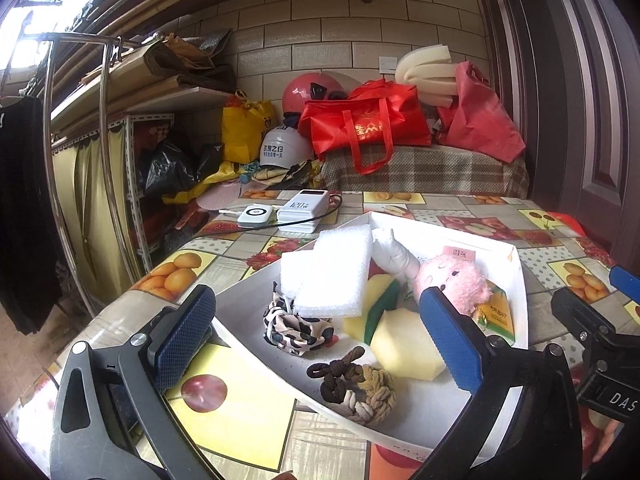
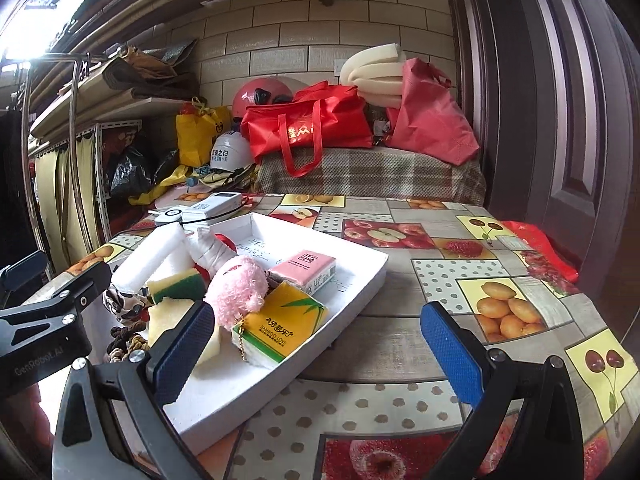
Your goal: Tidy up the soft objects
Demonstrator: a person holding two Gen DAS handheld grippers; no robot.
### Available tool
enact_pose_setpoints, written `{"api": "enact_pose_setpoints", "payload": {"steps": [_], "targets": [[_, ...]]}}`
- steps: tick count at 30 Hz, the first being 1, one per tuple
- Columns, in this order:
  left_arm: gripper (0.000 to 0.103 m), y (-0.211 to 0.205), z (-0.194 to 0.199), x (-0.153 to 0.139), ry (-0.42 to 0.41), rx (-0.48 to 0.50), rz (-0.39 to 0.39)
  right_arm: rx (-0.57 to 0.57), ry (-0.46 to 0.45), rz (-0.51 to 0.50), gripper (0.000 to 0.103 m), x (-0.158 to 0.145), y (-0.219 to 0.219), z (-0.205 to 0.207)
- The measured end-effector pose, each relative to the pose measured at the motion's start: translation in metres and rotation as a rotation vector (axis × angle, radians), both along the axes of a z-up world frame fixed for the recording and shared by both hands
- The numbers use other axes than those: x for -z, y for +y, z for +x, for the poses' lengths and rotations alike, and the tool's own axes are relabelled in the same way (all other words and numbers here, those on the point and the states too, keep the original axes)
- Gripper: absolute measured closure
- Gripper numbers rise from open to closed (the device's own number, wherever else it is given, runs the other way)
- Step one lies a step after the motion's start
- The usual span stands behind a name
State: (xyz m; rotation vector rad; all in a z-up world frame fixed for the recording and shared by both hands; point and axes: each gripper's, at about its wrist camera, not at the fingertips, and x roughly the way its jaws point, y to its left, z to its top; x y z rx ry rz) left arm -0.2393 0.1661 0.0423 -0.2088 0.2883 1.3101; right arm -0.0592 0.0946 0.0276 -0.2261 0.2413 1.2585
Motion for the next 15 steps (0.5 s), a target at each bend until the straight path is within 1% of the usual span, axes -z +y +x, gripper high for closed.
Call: {"api": "enact_pose_setpoints", "payload": {"steps": [1, 3, 7, 9, 12, 14, 15], "targets": [[0.0, -0.005, 0.002, 0.0, 0.009, -0.007, 0.01, 0.003, 0.0, 0.018, 0.0, -0.001, -0.01, 0.002], [0.0, -0.016, 0.006, -0.001, 0.012, 0.026, 0.031, 0.002, 0.025, 0.047, 0.0, -0.003, -0.031, 0.008], [0.0, -0.034, 0.015, -0.002, 0.026, 0.094, 0.012, 0.035, 0.08, 0.107, 0.0, -0.009, -0.069, 0.019], [0.0, -0.041, 0.02, -0.001, 0.044, 0.124, 0.002, 0.041, 0.095, 0.118, 0.0, -0.012, -0.083, 0.023], [0.0, -0.052, 0.026, -0.002, 0.086, 0.104, 0.01, 0.079, 0.09, 0.124, 0.0, -0.012, -0.098, 0.026], [0.0, -0.057, 0.028, -0.002, 0.092, 0.103, 0.005, 0.102, 0.088, 0.114, 0.0, -0.011, -0.105, 0.029], [0.0, -0.058, 0.029, -0.002, 0.087, 0.123, -0.014, 0.112, 0.088, 0.107, 0.0, -0.01, -0.108, 0.03]]}}
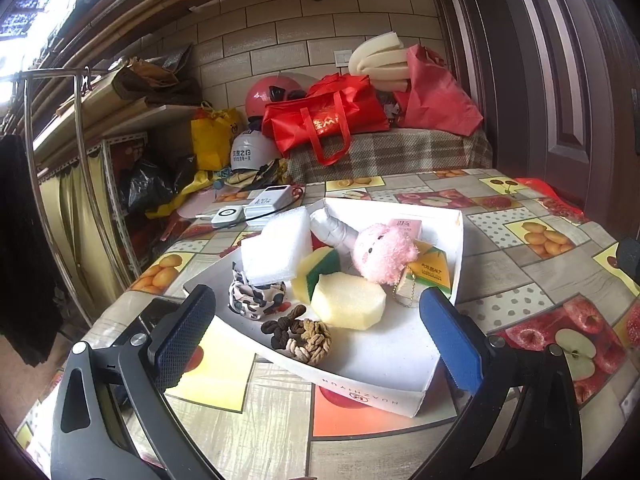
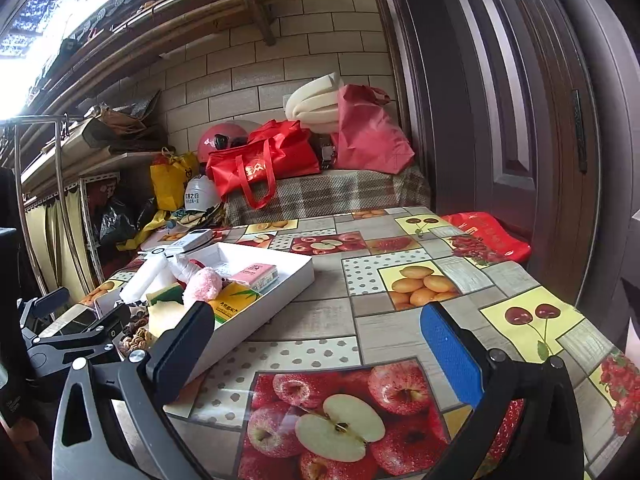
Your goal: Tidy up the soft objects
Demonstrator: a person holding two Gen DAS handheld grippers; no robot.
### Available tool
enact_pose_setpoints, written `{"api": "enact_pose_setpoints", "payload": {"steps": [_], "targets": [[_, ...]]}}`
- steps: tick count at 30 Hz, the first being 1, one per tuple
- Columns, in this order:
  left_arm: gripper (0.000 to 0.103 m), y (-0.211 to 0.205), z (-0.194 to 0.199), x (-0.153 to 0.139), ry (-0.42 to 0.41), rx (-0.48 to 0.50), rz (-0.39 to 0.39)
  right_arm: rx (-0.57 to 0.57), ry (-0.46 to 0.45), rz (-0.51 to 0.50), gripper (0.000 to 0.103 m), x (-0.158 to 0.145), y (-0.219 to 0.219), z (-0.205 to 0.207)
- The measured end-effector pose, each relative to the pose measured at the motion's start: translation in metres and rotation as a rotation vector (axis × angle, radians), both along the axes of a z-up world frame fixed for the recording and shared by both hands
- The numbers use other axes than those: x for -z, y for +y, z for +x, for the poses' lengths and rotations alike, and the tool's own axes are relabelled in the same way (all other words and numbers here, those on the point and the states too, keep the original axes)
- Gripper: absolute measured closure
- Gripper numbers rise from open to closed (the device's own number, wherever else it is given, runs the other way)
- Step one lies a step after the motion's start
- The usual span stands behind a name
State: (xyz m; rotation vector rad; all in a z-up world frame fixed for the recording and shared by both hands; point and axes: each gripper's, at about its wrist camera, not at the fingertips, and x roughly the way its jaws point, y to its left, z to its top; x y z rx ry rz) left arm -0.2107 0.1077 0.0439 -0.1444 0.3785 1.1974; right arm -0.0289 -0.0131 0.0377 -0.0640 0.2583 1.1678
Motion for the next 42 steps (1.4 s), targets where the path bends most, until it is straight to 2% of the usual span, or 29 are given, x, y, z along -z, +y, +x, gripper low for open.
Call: {"api": "enact_pose_setpoints", "payload": {"steps": [3, 7, 13, 22, 42], "targets": [[0.0, -0.004, 0.005, 0.004, -0.004, 0.05, -0.074, 0.063, 0.022, -0.004, 0.0, 0.003, -0.012, 0.006], [0.0, -0.016, 0.01, 0.003, 0.026, 0.034, -0.056, 0.129, 0.034, -0.056, 0.0, 0.007, -0.016, 0.012], [0.0, -0.032, 0.025, 0.003, 0.085, 0.128, -0.043, 0.108, 0.031, 0.017, 0.0, 0.007, -0.035, 0.01], [0.0, -0.021, 0.028, 0.008, 0.104, 0.09, -0.105, 0.101, 0.04, 0.05, 0.0, 0.006, -0.039, 0.012], [0.0, -0.022, 0.029, 0.009, 0.121, 0.086, -0.094, 0.091, 0.019, 0.029, 0.0, 0.007, -0.036, 0.007]]}}
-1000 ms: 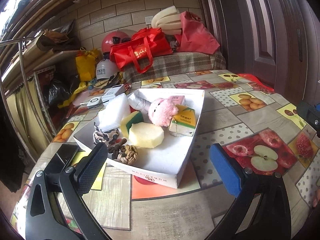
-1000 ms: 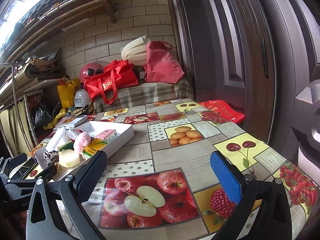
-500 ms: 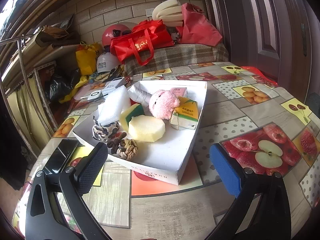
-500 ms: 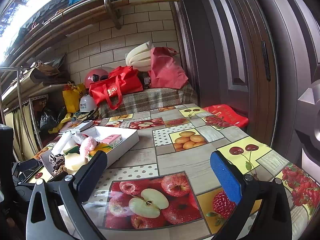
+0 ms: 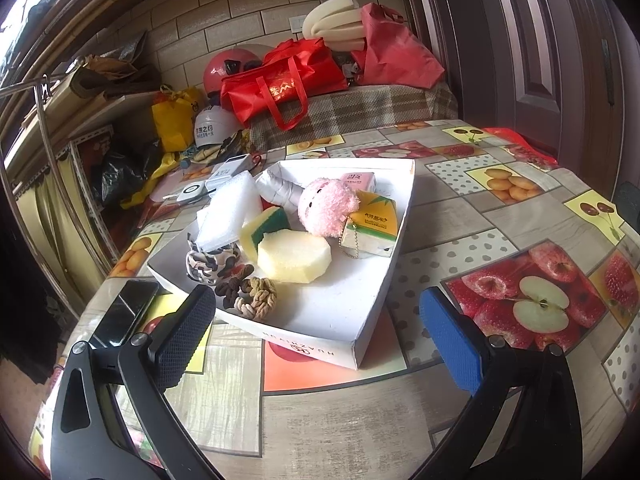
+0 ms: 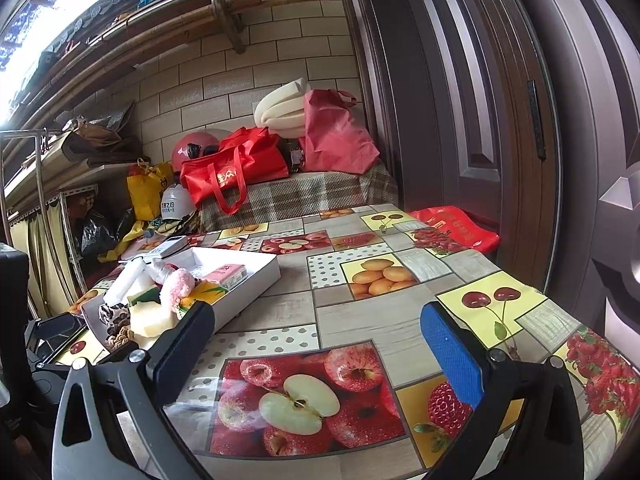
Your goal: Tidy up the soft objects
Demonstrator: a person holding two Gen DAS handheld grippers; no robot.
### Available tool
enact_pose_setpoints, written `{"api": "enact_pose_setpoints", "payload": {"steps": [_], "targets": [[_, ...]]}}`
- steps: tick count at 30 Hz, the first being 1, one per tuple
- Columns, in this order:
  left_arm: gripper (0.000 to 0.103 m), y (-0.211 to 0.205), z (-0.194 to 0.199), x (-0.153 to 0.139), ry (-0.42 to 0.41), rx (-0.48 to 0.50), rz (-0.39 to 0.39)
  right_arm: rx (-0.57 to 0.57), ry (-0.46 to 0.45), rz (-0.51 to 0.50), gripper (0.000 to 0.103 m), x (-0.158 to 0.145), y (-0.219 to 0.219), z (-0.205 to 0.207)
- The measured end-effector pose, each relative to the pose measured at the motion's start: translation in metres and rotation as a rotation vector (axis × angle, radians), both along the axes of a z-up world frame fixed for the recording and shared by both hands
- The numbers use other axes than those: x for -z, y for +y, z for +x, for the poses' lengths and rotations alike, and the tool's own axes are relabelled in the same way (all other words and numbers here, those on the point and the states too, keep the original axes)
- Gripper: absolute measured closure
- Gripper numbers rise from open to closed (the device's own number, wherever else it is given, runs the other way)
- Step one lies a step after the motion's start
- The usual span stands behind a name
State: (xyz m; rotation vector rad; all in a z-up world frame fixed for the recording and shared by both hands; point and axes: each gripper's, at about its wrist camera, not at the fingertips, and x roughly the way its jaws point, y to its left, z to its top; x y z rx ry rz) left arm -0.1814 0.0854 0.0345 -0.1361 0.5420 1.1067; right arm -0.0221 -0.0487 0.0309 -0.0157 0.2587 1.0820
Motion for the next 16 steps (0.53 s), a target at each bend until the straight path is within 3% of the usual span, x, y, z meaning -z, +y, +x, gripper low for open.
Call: {"api": "enact_pose_setpoints", "payload": {"steps": [16], "targets": [[0.0, 0.0015, -0.0016, 0.003, -0.003, -0.002, -0.007, -0.001, 0.004, 0.001, 0.0, 0.0005, 0.0005, -0.0015]]}}
